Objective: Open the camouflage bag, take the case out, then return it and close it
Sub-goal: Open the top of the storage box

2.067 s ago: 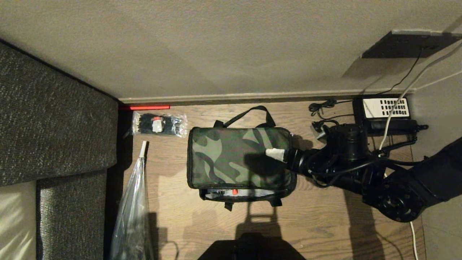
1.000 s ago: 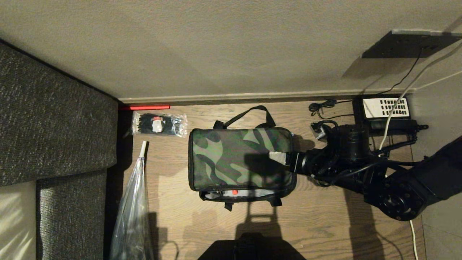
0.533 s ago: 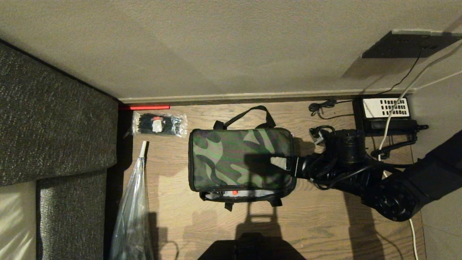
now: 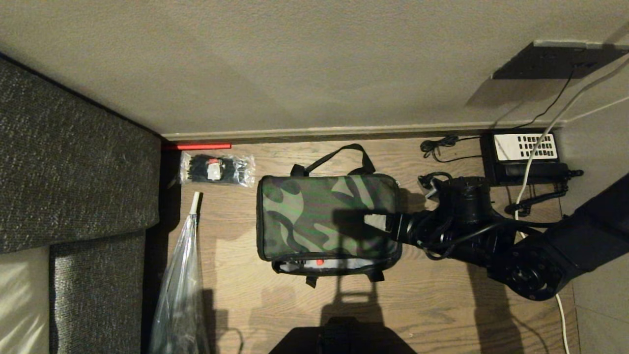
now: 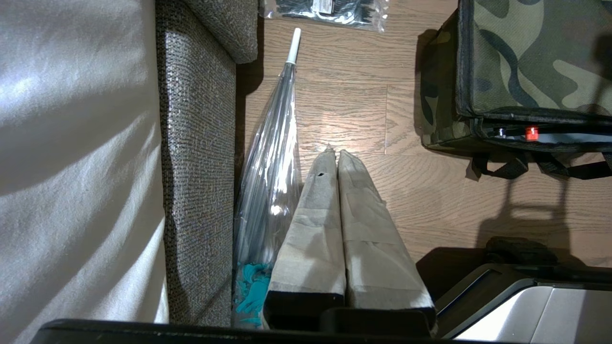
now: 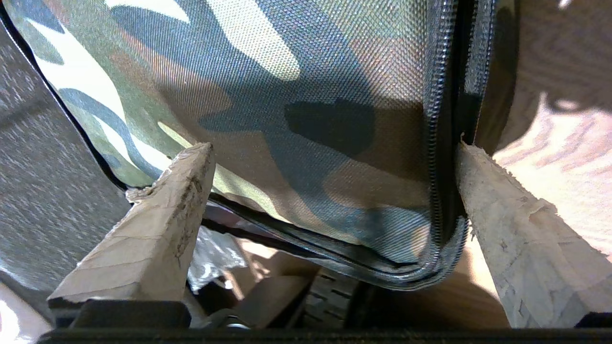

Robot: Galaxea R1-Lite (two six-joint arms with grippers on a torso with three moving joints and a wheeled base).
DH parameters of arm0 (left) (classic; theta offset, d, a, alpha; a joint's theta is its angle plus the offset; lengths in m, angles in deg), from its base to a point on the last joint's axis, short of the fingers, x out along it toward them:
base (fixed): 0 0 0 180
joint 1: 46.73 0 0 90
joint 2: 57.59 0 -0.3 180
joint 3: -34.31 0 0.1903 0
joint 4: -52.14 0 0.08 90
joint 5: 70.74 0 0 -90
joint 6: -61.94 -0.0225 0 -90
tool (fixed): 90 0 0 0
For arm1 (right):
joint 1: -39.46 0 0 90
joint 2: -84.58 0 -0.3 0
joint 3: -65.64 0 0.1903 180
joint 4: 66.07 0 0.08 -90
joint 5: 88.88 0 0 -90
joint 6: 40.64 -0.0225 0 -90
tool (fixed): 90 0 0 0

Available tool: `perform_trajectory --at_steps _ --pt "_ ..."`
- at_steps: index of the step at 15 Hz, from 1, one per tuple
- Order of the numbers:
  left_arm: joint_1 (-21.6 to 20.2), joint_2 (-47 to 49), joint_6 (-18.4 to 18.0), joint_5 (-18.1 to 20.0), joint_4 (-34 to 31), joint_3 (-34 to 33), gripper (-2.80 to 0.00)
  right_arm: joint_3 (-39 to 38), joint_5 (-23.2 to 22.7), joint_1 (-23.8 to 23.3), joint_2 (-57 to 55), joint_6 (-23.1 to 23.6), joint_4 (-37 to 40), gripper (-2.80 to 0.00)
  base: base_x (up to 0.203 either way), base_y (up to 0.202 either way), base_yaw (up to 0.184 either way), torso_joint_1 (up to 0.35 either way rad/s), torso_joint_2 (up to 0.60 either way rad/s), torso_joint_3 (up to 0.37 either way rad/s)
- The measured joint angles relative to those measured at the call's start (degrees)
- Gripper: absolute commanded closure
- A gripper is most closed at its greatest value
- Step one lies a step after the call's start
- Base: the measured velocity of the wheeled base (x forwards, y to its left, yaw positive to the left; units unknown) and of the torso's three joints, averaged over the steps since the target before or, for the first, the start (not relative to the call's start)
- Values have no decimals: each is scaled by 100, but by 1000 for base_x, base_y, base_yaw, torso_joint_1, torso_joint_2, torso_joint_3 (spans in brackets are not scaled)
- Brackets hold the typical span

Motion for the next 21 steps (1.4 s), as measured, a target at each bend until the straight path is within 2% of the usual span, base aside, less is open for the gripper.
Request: perform_trajectory --at_steps 3,8,13,16,21 --pt "0 0 -2 -2 0 0 0 78 22 116 -41 -290 98 -280 0 0 0 0 0 0" --pt "0 0 0 0 2 0 0 125 63 197 -96 -391 200 -280 0 0 0 0 0 0" --pt "0 0 0 -1 0 0 0 387 52 223 45 -918 258 -280 0 0 0 0 0 0" --pt "2 0 0 -1 0 0 0 609 22 221 256 -1256 633 -280 0 0 0 0 0 0" --pt "0 0 0 -1 0 0 0 847 10 210 496 -1519 907 -280 0 0 0 0 0 0"
